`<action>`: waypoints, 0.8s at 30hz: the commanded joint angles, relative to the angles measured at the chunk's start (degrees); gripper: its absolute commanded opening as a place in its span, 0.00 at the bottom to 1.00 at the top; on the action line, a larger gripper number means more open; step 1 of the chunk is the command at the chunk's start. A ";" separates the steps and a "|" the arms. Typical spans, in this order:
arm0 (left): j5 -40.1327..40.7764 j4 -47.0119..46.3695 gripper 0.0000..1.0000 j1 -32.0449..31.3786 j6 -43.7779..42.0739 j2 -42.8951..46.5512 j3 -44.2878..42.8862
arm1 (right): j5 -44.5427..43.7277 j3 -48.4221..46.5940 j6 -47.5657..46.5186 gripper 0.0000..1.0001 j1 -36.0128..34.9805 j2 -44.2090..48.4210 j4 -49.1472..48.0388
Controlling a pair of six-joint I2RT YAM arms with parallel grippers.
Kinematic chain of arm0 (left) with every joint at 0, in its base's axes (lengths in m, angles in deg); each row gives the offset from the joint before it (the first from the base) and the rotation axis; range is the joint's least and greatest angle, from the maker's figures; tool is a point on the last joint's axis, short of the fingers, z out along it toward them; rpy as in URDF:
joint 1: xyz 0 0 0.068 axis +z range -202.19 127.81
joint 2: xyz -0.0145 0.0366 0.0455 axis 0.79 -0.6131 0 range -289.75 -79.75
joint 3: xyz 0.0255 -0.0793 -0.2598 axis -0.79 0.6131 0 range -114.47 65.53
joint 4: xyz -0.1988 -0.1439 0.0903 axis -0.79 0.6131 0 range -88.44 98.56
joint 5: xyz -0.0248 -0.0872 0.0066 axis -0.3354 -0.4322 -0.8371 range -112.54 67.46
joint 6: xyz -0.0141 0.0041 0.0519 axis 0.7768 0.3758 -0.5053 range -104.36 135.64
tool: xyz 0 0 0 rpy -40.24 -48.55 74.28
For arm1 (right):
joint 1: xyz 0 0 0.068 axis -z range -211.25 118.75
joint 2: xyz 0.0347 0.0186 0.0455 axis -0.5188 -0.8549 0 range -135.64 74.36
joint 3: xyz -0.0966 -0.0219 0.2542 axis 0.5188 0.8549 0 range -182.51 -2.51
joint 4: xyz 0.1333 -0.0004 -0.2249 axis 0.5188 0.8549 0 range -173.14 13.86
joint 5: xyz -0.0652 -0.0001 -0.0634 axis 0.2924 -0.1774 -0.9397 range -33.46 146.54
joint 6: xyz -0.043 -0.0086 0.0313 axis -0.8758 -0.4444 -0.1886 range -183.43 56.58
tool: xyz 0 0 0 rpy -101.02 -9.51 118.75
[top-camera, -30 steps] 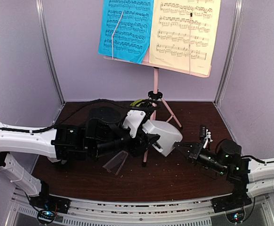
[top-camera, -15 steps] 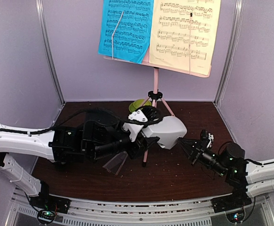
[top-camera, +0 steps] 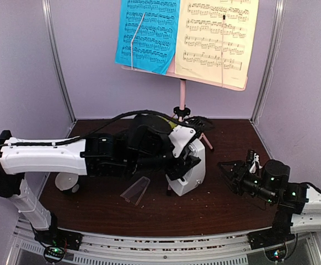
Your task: Set up the instrument practice props
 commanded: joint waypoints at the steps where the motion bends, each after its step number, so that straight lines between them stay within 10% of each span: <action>1: -4.90 -0.13 0.00 2.58 3.88 -4.07 -7.10 | -1.79 0.47 -5.47 0.79 0.14 6.93 18.39; 24: -8.97 -15.29 0.05 3.85 13.45 -9.62 2.65 | 1.46 -14.66 -22.62 0.83 -0.02 -5.35 24.52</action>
